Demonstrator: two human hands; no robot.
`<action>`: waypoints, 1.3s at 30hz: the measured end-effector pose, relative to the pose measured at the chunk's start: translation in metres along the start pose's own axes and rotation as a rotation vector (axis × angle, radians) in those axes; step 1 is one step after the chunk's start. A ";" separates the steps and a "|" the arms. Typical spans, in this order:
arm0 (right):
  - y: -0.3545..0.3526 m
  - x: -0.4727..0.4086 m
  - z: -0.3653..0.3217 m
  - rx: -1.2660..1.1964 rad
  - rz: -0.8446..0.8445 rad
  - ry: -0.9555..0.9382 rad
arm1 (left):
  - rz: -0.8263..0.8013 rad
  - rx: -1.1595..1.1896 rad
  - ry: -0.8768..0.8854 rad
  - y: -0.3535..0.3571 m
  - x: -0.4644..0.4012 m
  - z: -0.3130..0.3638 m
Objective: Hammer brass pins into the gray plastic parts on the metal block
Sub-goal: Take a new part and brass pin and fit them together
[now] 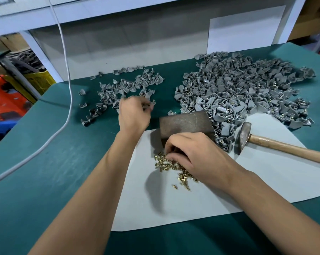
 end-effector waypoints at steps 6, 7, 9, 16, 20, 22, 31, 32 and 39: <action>0.000 0.000 -0.001 -0.008 0.032 -0.041 | -0.037 -0.092 -0.019 0.002 0.011 -0.003; -0.001 0.000 -0.001 -0.006 0.042 -0.049 | -0.042 -0.071 -0.029 0.001 0.011 -0.002; -0.003 0.001 -0.001 -0.016 0.073 -0.061 | -0.057 -0.043 -0.045 -0.001 0.012 0.001; -0.012 0.000 0.007 -0.017 0.186 -0.062 | -0.052 0.095 -0.134 0.001 0.023 -0.003; -0.023 0.002 0.016 -0.045 0.278 -0.024 | 0.078 0.516 -0.187 -0.007 0.038 0.003; -0.027 0.002 0.022 -0.136 0.330 0.020 | 0.091 0.675 -0.166 -0.009 0.047 0.011; -0.038 0.005 0.036 -0.246 0.465 0.093 | 0.037 0.883 0.014 -0.011 0.076 0.043; -0.039 0.005 0.034 -0.221 0.475 0.082 | 0.009 0.888 0.030 -0.010 0.078 0.045; -0.041 0.004 0.033 -0.066 0.496 0.125 | -0.103 0.957 0.076 -0.008 0.086 0.066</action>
Point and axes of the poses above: each hand's wrist, its own x-axis away from the middle knuckle, its own y-axis out of the palm, z = x × y, the point moved 5 cm from there along -x, towards the middle knuckle, and after that the axes turned 2 degrees about -z, right-handed, at the moved point
